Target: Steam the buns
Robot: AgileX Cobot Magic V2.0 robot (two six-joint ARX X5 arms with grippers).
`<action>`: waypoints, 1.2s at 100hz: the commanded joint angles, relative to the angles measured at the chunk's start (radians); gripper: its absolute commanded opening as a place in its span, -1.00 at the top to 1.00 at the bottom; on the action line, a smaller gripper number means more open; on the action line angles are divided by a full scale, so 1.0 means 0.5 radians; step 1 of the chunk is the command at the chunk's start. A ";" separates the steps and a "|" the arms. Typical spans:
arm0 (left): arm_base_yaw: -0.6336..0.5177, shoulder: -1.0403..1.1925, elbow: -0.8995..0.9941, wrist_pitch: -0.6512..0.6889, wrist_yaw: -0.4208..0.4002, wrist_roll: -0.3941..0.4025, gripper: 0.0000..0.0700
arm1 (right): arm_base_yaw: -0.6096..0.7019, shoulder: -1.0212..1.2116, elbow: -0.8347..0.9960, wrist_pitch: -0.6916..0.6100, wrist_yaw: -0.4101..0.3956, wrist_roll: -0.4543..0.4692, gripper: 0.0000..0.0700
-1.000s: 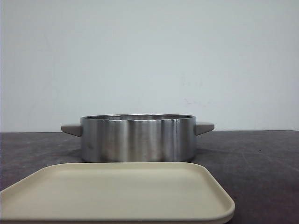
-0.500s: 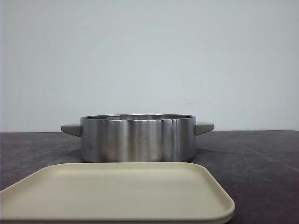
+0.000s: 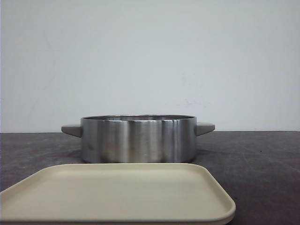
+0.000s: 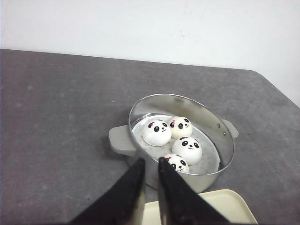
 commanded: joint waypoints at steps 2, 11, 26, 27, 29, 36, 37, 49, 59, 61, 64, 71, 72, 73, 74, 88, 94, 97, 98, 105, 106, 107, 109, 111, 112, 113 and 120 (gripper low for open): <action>-0.011 0.004 0.035 0.020 -0.005 0.001 1.00 | 0.002 -0.002 -0.006 0.012 -0.004 -0.021 0.95; -0.011 0.003 0.035 0.024 -0.014 0.011 1.00 | 0.002 -0.002 -0.006 0.012 -0.004 -0.021 0.95; 0.085 -0.011 -0.005 0.032 -0.072 0.187 1.00 | 0.002 -0.002 -0.006 0.012 -0.004 -0.021 0.95; 0.091 -0.012 -0.011 0.037 -0.072 0.198 1.00 | 0.002 -0.002 -0.006 0.012 -0.004 -0.021 0.95; 0.120 -0.018 -0.040 0.057 -0.072 0.242 1.00 | 0.002 -0.002 -0.006 0.012 -0.004 -0.021 0.95; 0.246 -0.062 -0.204 0.212 -0.054 0.346 1.00 | 0.002 -0.002 -0.006 0.011 -0.004 -0.021 0.95; 0.275 -0.076 -0.249 0.264 -0.048 0.360 1.00 | 0.002 -0.002 -0.006 0.012 -0.004 -0.021 0.95; 0.477 -0.223 -0.660 0.745 -0.037 0.352 1.00 | 0.002 -0.002 -0.006 0.012 -0.004 -0.021 0.95; 0.603 -0.386 -1.037 1.150 0.060 0.341 1.00 | 0.002 -0.002 -0.006 0.012 -0.003 -0.021 0.95; 0.625 -0.420 -1.109 1.225 0.095 0.333 1.00 | 0.002 -0.002 -0.006 0.012 -0.003 -0.021 0.95; 0.658 -0.471 -1.210 1.323 0.132 0.315 1.00 | 0.002 -0.002 -0.006 0.012 -0.001 -0.021 0.95; 0.725 -0.589 -1.415 1.488 0.188 0.273 1.00 | 0.002 -0.002 -0.006 0.012 -0.005 -0.021 0.95; 0.732 -0.603 -1.439 1.501 0.195 0.266 1.00 | 0.002 -0.002 -0.006 0.012 -0.005 -0.021 0.95; 0.740 -0.619 -1.462 1.511 0.203 0.259 1.00 | 0.002 -0.002 -0.006 0.012 -0.003 -0.021 0.95; 0.748 -0.633 -1.483 1.520 0.209 0.254 1.00 | 0.002 -0.002 -0.006 0.012 -0.003 -0.021 0.95; 0.836 -0.802 -1.661 1.489 0.229 0.207 1.00 | 0.002 -0.002 -0.006 0.012 0.002 -0.021 0.95; 0.869 -0.854 -1.669 1.363 0.228 0.219 1.00 | 0.002 -0.002 -0.006 0.012 0.003 -0.021 0.95; 0.885 -0.850 -1.669 1.325 0.224 0.238 1.00 | 0.002 -0.002 -0.006 0.012 0.003 -0.021 0.95; 0.892 -0.850 -1.669 1.313 0.223 0.246 1.00 | 0.002 -0.002 -0.006 0.012 0.003 -0.021 0.95; 0.935 -0.850 -1.669 1.238 0.222 0.327 1.00 | 0.002 -0.002 -0.006 0.012 0.003 -0.021 0.95; 0.941 -0.850 -1.669 1.228 0.222 0.339 1.00 | 0.002 -0.002 -0.006 0.012 0.003 -0.021 0.95; 0.948 -0.850 -1.669 1.217 0.222 0.352 1.00 | 0.002 -0.002 -0.006 0.012 0.003 -0.021 0.95; 0.959 -0.850 -1.669 1.196 0.222 0.372 1.00 | 0.002 -0.002 -0.006 0.012 0.004 -0.021 0.95; 0.969 -0.850 -1.669 1.173 0.222 0.388 1.00 | 0.002 -0.002 -0.006 0.012 0.003 -0.021 0.95; 0.974 -0.850 -1.669 1.162 0.222 0.397 1.00 | 0.002 -0.002 -0.006 0.011 0.003 -0.021 0.95; 0.980 -0.850 -1.669 1.152 0.222 0.407 1.00 | 0.002 -0.002 -0.006 0.012 0.003 -0.021 0.95; 1.017 -0.850 -1.669 1.072 0.223 0.457 1.00 | 0.002 -0.002 -0.006 0.012 0.003 -0.021 0.95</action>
